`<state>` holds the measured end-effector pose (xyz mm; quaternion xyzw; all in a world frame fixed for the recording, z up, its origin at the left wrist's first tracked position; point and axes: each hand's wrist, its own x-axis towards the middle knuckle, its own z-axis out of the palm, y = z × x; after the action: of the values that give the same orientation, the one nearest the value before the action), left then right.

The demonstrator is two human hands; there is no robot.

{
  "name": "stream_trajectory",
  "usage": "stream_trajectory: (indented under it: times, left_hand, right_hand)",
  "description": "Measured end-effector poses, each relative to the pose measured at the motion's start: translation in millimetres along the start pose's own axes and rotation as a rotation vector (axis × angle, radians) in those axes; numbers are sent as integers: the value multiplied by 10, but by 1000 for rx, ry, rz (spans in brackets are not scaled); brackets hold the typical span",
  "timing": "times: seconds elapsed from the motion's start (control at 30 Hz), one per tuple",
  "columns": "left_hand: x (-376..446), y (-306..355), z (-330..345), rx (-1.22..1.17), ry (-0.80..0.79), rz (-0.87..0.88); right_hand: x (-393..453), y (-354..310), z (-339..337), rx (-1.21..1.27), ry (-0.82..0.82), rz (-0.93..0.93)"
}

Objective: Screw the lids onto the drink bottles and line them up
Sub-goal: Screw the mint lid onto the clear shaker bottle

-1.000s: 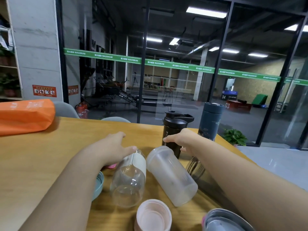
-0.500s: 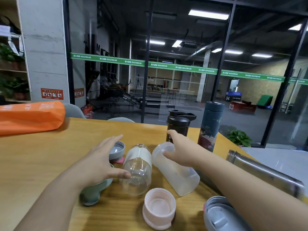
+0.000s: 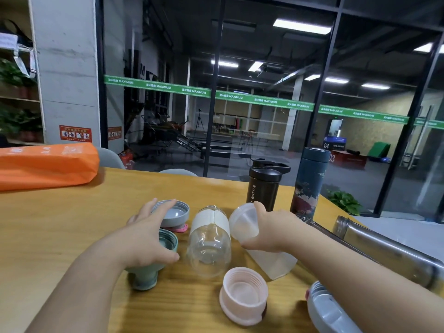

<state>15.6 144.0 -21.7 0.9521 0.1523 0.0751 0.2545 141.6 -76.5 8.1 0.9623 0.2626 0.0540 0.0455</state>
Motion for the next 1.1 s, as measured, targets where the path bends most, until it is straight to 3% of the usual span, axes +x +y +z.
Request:
stream_trajectory:
  times: [0.2, 0.53, 0.77, 0.93, 1.1]
  left_hand:
    - [-34, 32, 8, -22, 13, 13]
    - [-79, 74, -46, -128, 117, 87]
    - [-103, 112, -106, -215, 282, 133]
    - [-95, 168, -116, -378, 406, 149]
    - [-91, 230, -138, -700, 394, 168]
  right_hand:
    - [44, -36, 84, -80, 52, 33]
    - [15, -67, 61, 1, 118, 108]
    - [-4, -50, -116, 118, 126, 151]
    - [-59, 1, -289, 219, 161, 157]
    - [-90, 53, -421, 367, 266, 171]
